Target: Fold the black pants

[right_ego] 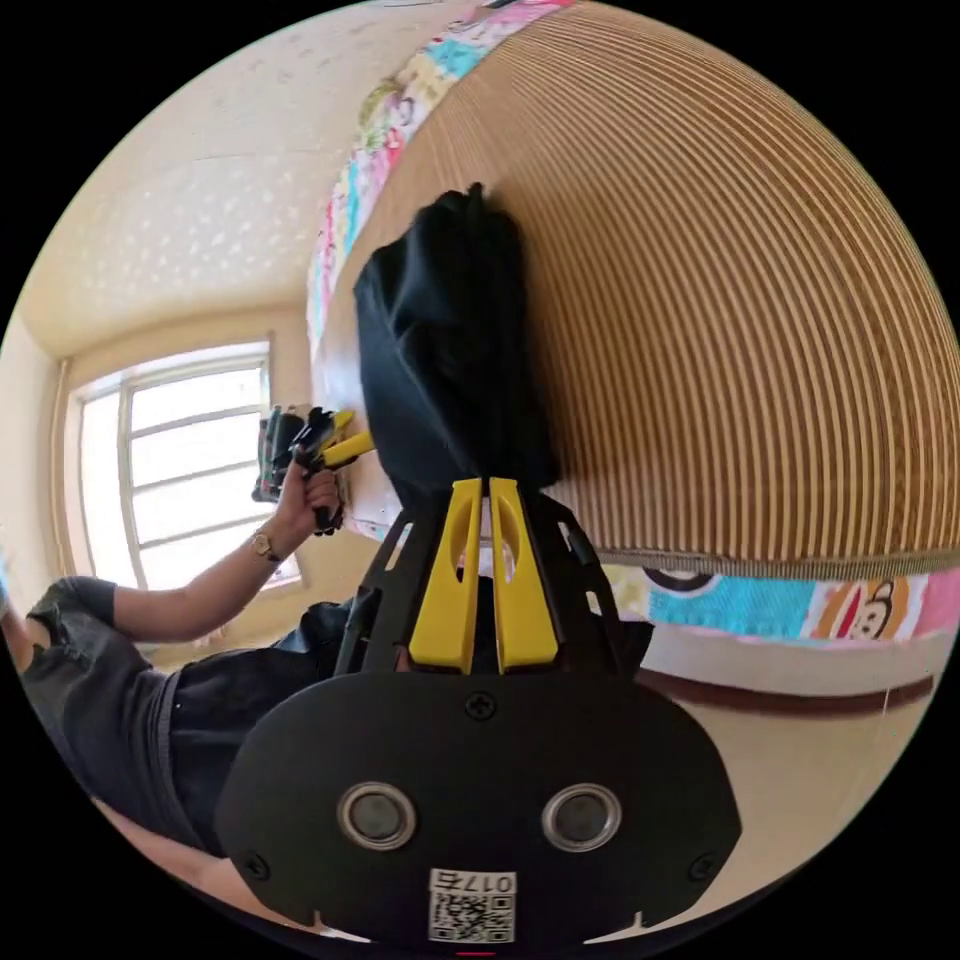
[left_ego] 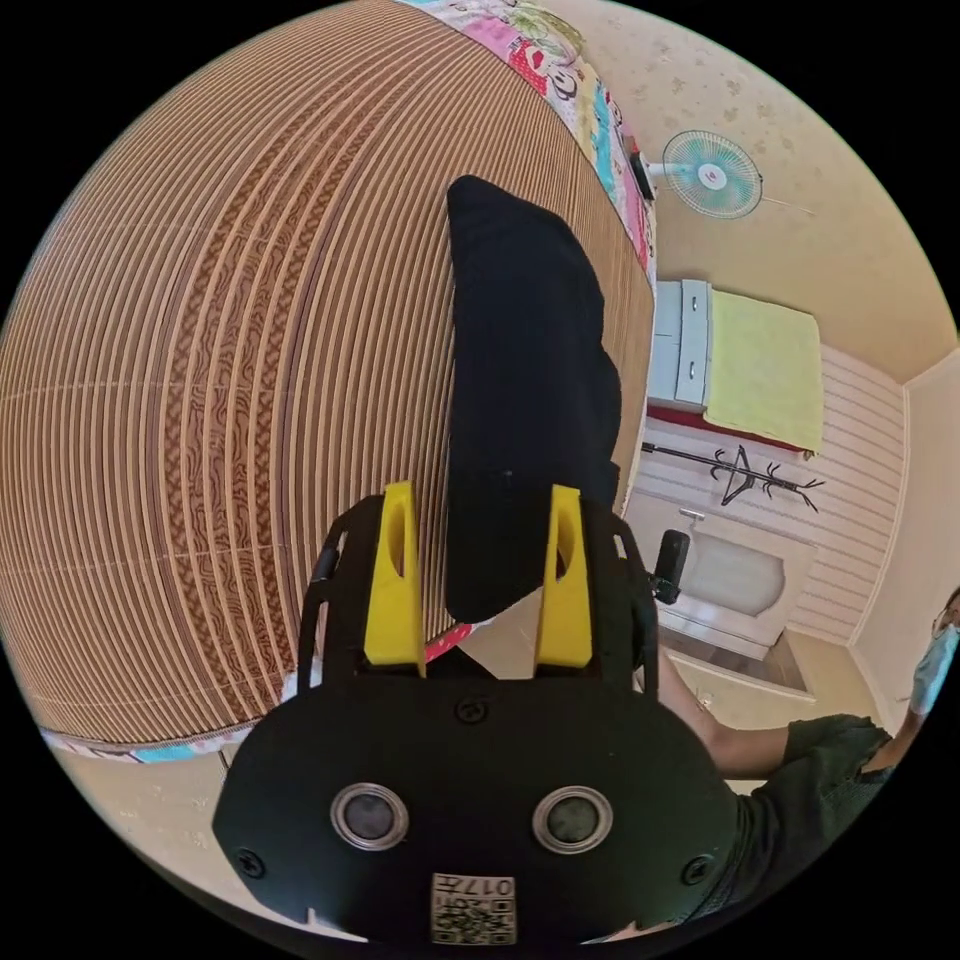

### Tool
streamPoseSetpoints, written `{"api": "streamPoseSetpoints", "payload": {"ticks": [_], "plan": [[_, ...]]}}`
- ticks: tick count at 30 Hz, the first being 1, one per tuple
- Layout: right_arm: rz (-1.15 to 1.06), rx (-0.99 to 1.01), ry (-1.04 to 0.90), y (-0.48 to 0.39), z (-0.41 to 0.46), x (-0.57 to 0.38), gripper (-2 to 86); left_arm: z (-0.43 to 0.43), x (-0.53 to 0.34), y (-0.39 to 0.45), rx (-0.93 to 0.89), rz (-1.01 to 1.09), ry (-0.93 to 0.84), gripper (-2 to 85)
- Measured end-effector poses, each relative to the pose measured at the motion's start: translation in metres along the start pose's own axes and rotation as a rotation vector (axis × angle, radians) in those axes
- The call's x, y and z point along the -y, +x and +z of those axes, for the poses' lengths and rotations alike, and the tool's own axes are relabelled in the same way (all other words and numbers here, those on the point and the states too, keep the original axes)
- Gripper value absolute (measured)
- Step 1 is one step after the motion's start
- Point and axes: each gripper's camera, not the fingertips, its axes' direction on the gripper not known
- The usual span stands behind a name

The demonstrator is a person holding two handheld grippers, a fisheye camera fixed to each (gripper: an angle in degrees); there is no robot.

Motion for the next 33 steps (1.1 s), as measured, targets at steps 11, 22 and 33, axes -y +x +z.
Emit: {"api": "streamPoseSetpoints", "payload": {"ticks": [11, 22, 33], "plan": [[0.376, 0.571, 0.222, 0.082, 0.035, -0.089, 24.8, 0.092, 0.022, 0.009, -0.059, 0.101, -0.393, 15.3], [0.211, 0.677, 0.001, 0.073, 0.07, -0.021, 22.4, 0.105, -0.082, 0.064, -0.195, 0.179, -0.552, 10.4], [-0.199, 0.732, 0.323, 0.028, -0.087, 0.018, 6.2, 0.088, -0.119, 0.171, -0.274, 0.317, -0.376, 10.7]]}}
